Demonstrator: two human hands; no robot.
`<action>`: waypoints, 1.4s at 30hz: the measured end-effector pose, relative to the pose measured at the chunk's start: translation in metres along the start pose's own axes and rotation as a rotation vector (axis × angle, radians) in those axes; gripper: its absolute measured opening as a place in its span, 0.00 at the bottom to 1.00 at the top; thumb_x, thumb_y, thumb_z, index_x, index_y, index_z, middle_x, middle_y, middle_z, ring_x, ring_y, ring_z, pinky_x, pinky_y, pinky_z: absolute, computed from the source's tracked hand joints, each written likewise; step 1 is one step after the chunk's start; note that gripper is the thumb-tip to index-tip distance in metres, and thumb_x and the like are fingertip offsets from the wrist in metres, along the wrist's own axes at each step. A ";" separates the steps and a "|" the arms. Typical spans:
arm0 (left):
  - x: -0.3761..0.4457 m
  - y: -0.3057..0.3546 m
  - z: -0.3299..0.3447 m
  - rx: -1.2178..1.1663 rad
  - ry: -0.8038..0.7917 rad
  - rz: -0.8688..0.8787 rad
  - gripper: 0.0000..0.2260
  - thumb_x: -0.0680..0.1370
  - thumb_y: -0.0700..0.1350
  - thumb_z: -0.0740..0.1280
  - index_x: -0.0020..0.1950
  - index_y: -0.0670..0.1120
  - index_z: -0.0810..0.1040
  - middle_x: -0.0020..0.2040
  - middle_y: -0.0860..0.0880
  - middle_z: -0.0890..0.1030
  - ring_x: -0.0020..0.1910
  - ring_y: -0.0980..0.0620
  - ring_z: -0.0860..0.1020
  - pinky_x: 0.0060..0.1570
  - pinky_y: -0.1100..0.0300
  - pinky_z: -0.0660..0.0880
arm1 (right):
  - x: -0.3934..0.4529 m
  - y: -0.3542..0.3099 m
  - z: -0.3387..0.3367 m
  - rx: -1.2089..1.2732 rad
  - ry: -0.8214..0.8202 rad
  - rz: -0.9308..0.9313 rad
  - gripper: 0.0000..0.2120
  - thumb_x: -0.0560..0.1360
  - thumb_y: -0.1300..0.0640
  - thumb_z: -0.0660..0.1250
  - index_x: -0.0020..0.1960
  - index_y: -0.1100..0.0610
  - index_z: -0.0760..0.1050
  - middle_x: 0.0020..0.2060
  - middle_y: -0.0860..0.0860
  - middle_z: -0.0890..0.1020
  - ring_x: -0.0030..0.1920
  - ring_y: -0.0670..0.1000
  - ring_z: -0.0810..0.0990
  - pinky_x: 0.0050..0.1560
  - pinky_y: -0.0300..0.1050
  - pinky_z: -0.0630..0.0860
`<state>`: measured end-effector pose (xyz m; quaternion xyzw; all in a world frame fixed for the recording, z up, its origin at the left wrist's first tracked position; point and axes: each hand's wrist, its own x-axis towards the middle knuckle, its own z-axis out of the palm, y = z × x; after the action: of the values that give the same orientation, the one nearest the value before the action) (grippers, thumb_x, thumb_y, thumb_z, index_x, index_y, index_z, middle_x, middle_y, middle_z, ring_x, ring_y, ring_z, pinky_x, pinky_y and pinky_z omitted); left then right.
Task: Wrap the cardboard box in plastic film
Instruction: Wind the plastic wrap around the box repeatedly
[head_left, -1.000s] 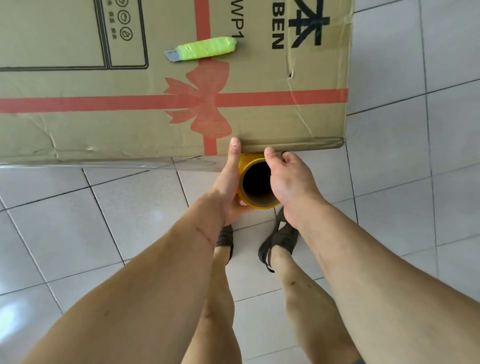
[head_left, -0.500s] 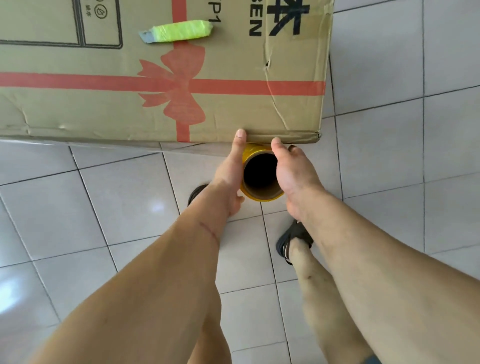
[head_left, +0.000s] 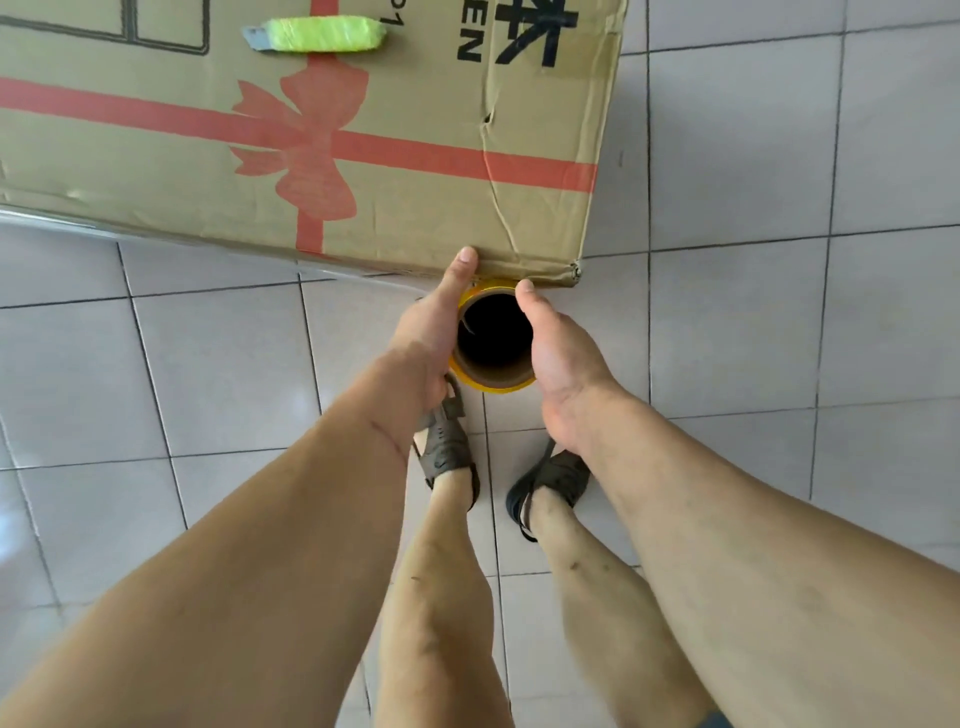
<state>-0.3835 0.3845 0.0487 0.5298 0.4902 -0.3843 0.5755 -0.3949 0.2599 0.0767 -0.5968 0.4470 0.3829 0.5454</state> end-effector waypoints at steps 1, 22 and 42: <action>0.000 0.001 0.000 0.005 -0.018 0.023 0.44 0.70 0.77 0.73 0.72 0.44 0.82 0.61 0.43 0.89 0.60 0.42 0.88 0.68 0.40 0.82 | 0.003 0.002 0.001 0.033 -0.016 0.001 0.39 0.68 0.27 0.62 0.71 0.50 0.70 0.66 0.46 0.77 0.63 0.46 0.75 0.57 0.43 0.69; 0.009 -0.013 0.037 -0.112 -0.347 -0.070 0.53 0.67 0.84 0.63 0.72 0.42 0.83 0.63 0.38 0.88 0.63 0.39 0.87 0.65 0.45 0.83 | 0.016 -0.007 -0.045 -0.178 -0.006 -0.152 0.21 0.70 0.38 0.74 0.56 0.49 0.78 0.53 0.43 0.83 0.54 0.42 0.81 0.57 0.40 0.74; 0.004 -0.039 0.125 -0.417 -0.036 0.032 0.62 0.53 0.85 0.72 0.75 0.44 0.79 0.64 0.40 0.88 0.62 0.40 0.87 0.70 0.39 0.80 | 0.036 -0.040 -0.116 -0.385 -0.126 -0.147 0.55 0.53 0.19 0.67 0.73 0.46 0.69 0.66 0.45 0.77 0.66 0.46 0.75 0.70 0.52 0.69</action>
<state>-0.4002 0.2562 0.0305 0.4000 0.5401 -0.2748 0.6876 -0.3492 0.1403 0.0684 -0.6958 0.2859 0.4567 0.4749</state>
